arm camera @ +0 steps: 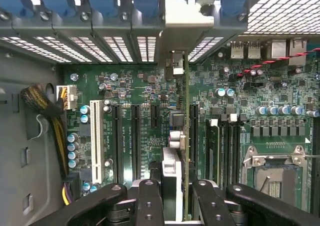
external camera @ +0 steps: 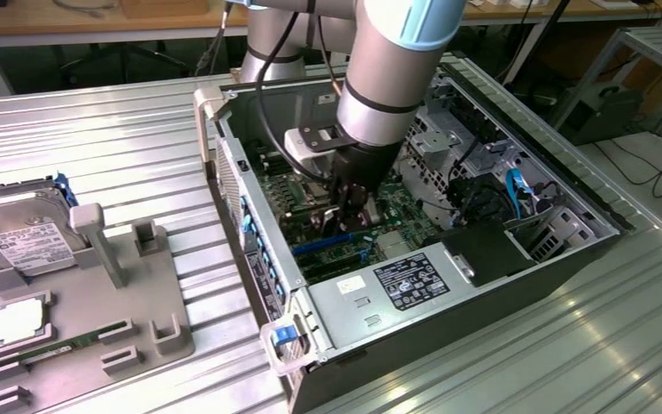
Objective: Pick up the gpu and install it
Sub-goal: 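Insert the gpu into the slot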
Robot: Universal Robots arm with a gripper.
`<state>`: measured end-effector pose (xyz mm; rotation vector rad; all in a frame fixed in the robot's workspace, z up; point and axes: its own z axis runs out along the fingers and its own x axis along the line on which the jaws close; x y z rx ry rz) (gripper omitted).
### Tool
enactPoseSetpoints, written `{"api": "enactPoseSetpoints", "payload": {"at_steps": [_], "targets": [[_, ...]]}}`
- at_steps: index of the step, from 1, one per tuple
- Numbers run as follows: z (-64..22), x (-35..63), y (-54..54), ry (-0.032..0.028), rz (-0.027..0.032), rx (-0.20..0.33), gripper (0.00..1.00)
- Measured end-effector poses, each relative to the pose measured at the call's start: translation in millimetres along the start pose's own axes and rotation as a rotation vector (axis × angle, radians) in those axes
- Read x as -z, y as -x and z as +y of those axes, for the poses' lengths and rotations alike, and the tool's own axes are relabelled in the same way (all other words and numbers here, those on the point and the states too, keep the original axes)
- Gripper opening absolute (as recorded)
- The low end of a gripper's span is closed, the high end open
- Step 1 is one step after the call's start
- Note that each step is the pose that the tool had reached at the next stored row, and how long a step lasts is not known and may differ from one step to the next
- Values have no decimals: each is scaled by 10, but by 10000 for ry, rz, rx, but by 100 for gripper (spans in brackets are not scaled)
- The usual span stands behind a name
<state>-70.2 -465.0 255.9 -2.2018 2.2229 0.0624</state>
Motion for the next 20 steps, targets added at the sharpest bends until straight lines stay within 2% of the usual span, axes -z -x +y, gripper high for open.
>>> {"api": "enactPoseSetpoints", "payload": {"at_steps": [4, 6, 7, 9, 11, 12, 20], "targets": [[3, -7, 0, 10, 4, 1, 28], [3, -10, 4, 7, 33, -1, 28], [3, -11, 10, 8, 87, -2, 28], [3, -12, 19, 7, 158, -2, 28], [3, -14, 34, 8, 299, -6, 28], [3, -16, 43, 8, 326, -6, 28], [3, -30, 60, 8, 332, -6, 28]]}}
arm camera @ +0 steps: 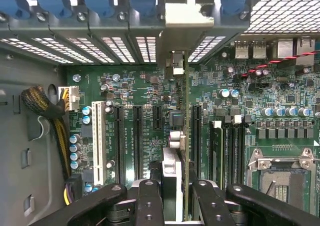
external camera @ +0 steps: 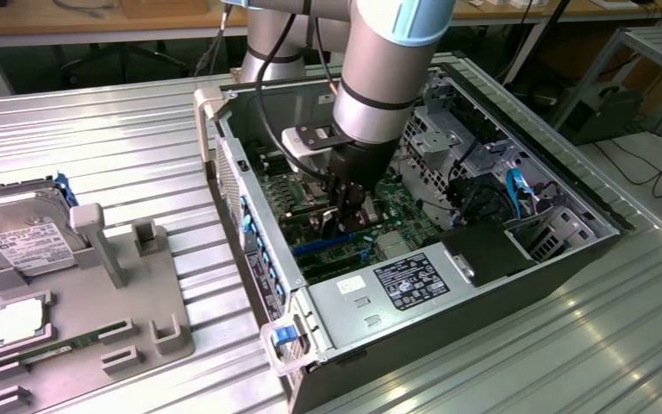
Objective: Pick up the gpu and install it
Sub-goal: 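Insert the gpu into the slot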
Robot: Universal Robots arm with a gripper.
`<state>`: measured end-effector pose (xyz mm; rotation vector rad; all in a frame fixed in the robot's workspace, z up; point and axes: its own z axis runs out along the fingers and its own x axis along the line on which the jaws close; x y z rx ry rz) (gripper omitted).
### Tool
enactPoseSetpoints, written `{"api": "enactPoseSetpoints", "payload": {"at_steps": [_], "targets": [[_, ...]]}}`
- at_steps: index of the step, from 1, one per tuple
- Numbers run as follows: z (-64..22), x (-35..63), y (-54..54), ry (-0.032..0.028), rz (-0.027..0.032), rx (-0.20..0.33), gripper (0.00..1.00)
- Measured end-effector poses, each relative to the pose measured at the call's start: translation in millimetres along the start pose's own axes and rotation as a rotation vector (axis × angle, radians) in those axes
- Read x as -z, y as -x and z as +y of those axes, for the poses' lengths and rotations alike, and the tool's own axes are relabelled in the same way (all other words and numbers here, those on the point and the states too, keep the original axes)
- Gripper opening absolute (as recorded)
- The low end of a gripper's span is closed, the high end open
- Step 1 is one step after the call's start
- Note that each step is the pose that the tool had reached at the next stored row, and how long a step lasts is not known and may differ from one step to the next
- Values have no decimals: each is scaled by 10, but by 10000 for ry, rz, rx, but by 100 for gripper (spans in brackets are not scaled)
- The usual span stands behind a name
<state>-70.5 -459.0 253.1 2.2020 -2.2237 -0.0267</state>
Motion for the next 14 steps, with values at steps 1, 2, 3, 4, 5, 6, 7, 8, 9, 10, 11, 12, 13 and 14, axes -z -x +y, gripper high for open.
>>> {"api": "enactPoseSetpoints", "payload": {"at_steps": [1, 2, 3, 4, 5, 6, 7, 8, 9, 10, 11, 12, 13, 14], "targets": [[-1, -6, 3, 1, -1, 1, 28], [0, -10, 3, 2, 0, 1, 28], [2, -11, 3, 3, 1, 0, 28], [6, -14, 3, 3, 1, -2, 28], [11, -15, 3, 3, 1, -1, 28], [15, -19, 3, 2, -1, 0, 28], [17, -24, 3, 1, -4, 1, 28], [17, -29, 4, 2, -3, 2, 28], [20, -35, 3, 2, -1, 1, 28], [24, -41, 4, 2, -1, 0, 28], [30, -46, 6, 3, 0, 0, 28], [35, -49, 9, 3, 0, 0, 28], [42, -52, 13, 2, -1, 0, 28], [46, -53, 15, 3, -1, 0, 28]]}}
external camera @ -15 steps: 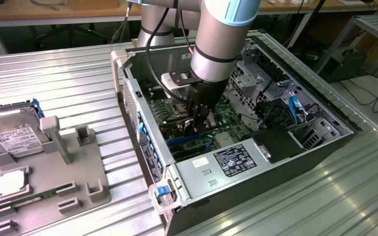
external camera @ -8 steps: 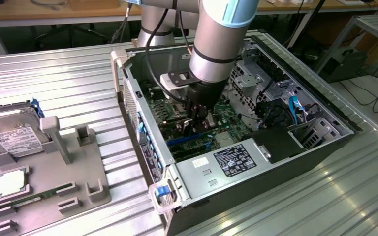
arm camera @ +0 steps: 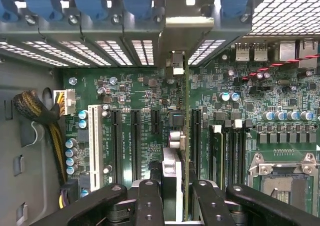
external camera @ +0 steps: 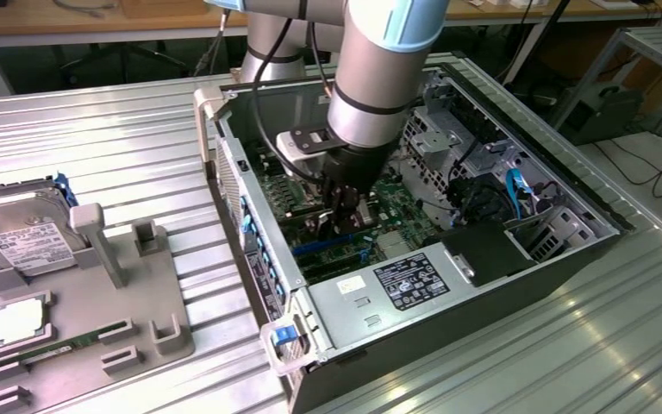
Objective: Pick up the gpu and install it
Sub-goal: 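Insert the gpu into the slot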
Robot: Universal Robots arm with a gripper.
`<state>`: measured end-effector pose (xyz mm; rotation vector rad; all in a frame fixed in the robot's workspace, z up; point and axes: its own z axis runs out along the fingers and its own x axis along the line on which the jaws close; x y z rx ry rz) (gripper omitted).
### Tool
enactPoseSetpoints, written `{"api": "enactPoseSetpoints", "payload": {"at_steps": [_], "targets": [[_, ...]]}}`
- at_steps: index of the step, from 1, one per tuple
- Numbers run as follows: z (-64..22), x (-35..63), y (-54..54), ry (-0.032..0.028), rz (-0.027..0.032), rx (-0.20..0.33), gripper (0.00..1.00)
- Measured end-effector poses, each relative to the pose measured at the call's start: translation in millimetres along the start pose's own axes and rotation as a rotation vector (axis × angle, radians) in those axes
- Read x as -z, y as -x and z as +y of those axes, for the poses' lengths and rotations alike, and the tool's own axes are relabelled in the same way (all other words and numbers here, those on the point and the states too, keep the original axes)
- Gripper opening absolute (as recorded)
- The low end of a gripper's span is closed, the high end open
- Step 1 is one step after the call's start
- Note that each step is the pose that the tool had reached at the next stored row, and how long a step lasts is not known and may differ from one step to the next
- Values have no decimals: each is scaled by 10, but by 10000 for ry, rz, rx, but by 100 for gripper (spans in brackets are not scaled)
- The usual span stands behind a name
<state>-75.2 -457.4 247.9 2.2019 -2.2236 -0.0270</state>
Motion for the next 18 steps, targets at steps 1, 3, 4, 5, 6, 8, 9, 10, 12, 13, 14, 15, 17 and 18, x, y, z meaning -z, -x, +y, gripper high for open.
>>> {"api": "enactPoseSetpoints", "payload": {"at_steps": [1, 3, 4, 5, 6, 8, 9, 10, 12, 13, 14, 15, 17, 18], "targets": [[4, -2, 4, 1, 0, 0, 28], [10, -5, 10, 2, 0, 0, 28], [14, -8, 13, 1, -1, 0, 28], [20, -11, 17, 1, -1, 0, 28], [27, -14, 20, 2, 0, 0, 28], [38, -21, 27, 3, 2, 0, 28], [42, -24, 29, 3, 1, 0, 28], [46, -28, 29, 4, 2, 0, 28], [48, -35, 29, 22, 1, 1, 28], [48, -36, 29, 32, 2, 0, 28], [48, -36, 29, 36, 3, -1, 28], [48, -36, 29, 36, 3, -1, 28], [48, -37, 30, 36, 1, 0, 28], [47, -37, 30, 41, 0, 0, 28]]}}
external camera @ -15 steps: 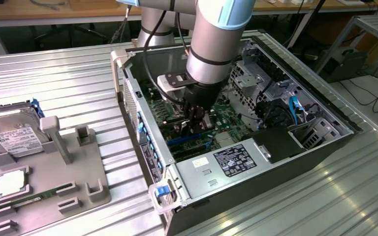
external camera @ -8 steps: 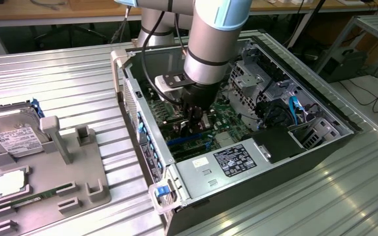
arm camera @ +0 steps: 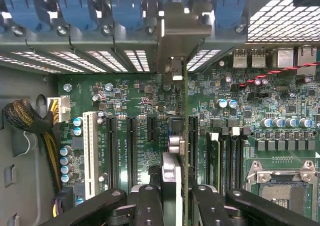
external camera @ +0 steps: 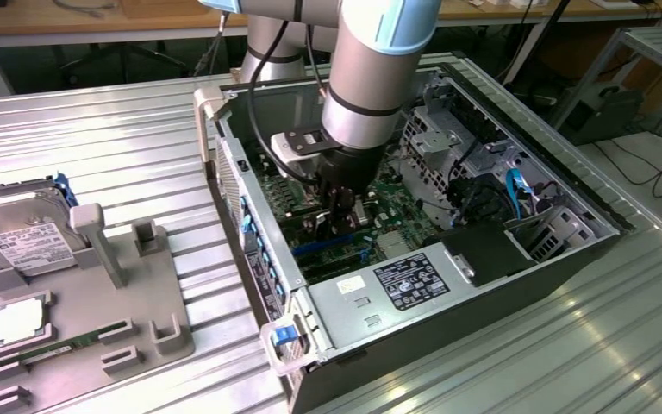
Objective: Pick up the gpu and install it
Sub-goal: 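Insert the gpu into the slot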
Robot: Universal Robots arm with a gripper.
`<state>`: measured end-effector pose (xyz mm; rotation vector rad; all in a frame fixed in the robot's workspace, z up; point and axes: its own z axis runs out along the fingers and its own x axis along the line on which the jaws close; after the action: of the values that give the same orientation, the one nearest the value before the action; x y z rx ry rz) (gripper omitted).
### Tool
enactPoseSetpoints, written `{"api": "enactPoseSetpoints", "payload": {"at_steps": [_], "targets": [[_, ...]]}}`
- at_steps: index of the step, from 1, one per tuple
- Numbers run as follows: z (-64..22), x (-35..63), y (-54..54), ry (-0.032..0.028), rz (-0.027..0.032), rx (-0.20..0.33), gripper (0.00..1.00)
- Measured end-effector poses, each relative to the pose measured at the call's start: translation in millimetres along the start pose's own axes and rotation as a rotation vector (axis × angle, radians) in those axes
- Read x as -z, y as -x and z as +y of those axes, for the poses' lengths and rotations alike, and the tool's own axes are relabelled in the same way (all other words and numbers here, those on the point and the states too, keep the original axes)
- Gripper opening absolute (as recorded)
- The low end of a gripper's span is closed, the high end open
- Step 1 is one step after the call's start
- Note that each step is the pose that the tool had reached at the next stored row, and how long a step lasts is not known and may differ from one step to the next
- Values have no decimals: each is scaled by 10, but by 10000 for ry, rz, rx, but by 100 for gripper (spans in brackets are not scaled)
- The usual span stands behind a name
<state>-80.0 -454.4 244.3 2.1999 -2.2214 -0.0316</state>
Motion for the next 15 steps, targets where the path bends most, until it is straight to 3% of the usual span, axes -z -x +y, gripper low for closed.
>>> {"api": "enactPoseSetpoints", "payload": {"at_steps": [2, 5, 15], "targets": [[-7, -1, 1, 75, -1, 1, 28], [-32, -1, 1, 255, 2, -1, 28], [-35, -49, 0, 277, -9, -1, 28]]}}
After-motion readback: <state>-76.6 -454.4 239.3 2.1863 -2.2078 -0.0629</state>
